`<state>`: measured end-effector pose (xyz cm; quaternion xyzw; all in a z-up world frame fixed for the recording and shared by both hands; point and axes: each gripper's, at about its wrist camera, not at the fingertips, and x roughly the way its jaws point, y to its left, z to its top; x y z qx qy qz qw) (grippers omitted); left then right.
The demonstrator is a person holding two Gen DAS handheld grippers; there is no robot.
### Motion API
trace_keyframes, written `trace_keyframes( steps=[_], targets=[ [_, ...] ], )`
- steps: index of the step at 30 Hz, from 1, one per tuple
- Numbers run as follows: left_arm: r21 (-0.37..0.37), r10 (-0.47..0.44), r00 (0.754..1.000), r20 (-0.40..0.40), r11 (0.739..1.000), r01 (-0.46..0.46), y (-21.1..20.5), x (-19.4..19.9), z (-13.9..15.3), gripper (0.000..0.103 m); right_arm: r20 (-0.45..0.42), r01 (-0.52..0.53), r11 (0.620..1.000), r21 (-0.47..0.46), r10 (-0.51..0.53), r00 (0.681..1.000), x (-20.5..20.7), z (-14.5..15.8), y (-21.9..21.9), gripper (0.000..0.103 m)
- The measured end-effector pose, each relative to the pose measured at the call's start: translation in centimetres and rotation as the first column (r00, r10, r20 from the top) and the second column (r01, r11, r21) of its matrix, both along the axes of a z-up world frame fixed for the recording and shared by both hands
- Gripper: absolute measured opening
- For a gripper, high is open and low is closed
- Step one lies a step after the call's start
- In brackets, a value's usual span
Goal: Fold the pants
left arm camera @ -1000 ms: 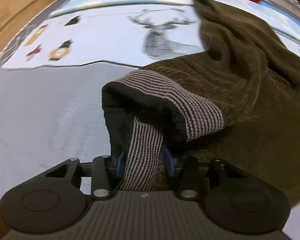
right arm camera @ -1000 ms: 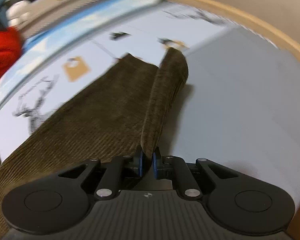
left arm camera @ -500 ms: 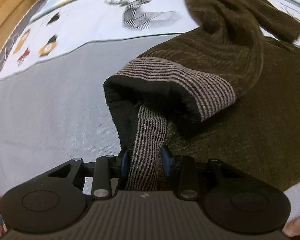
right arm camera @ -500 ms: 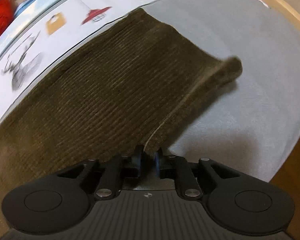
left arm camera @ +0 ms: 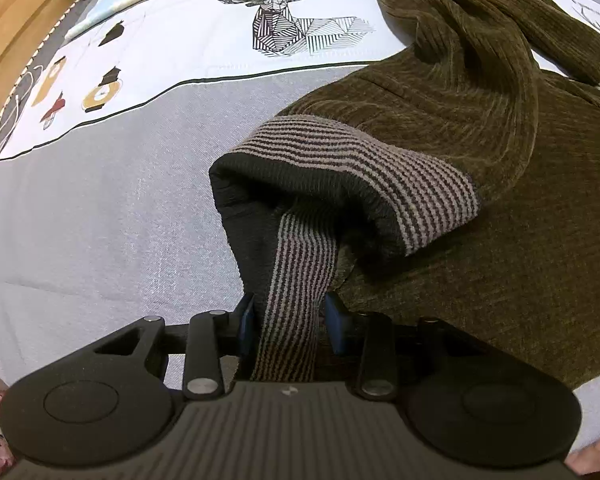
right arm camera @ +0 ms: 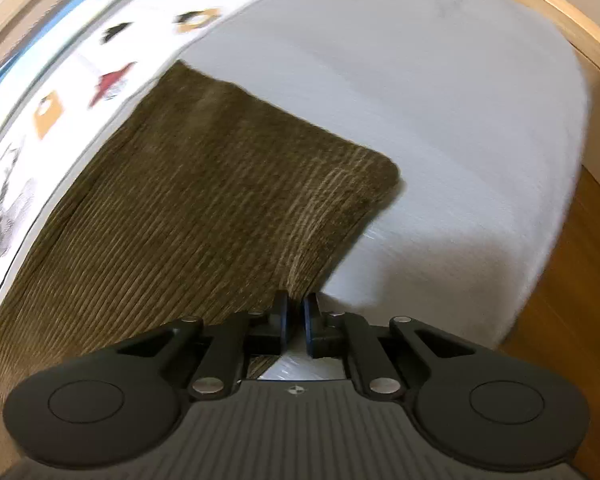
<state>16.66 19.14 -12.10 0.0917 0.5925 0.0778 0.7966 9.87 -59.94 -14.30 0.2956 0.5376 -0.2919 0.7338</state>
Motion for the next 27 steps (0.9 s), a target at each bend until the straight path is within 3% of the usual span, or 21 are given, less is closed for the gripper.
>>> trace_keyframes(
  steps=[3, 7, 9, 11, 13, 17, 21, 27],
  targets=[
    [-0.001, -0.005, 1.000, -0.010, 1.000, 0.005, 0.1, -0.2, 0.1, 0.041, -0.016, 0.047, 0.999, 0.015, -0.047, 0.999, 0.2, -0.5, -0.7, 0.007],
    [-0.003, 0.010, 1.000, -0.029, 1.000, -0.010, 0.7, -0.5, 0.3, 0.041, -0.013, -0.001, 1.000, -0.010, 0.001, 1.000, 1.4, -0.3, 0.2, 0.008],
    [0.007, 0.022, 0.999, -0.034, 1.000, -0.022, 1.2, -0.5, 0.3, 0.041, -0.042, -0.029, 0.999, -0.014, 0.028, 0.999, 1.8, -0.5, 0.4, 0.019],
    [-0.002, 0.024, 0.999, -0.028, 1.000, -0.025, 1.3, -0.7, 0.5, 0.045, -0.082, -0.046, 0.998, -0.045, 0.042, 0.996, 2.0, -0.6, 0.5, 0.045],
    [-0.016, 0.017, 1.000, -0.013, 1.000, -0.017, 1.3, -1.0, 1.0, 0.048, -0.085, -0.030, 0.996, -0.086, 0.023, 0.996, 2.2, -0.2, 0.3, 0.047],
    [-0.075, 0.059, 0.994, 0.095, 0.996, -0.052, 2.2, -2.0, 3.8, 0.074, -0.004, 0.043, 0.984, -0.176, -0.044, 0.999, 1.8, 2.2, 0.1, 0.047],
    [-0.127, 0.072, 0.973, 0.221, 0.991, -0.044, 2.3, -3.1, 7.2, 0.074, 0.093, 0.047, 0.960, -0.278, -0.022, 0.995, 2.0, 4.8, 1.2, 0.047],
    [-0.135, -0.049, 0.917, 0.396, 0.985, 0.111, -1.6, -4.0, 11.1, 0.074, 0.203, -0.050, 0.949, -0.312, 0.118, 0.972, 4.3, 7.2, 5.1, 0.044]
  ],
)
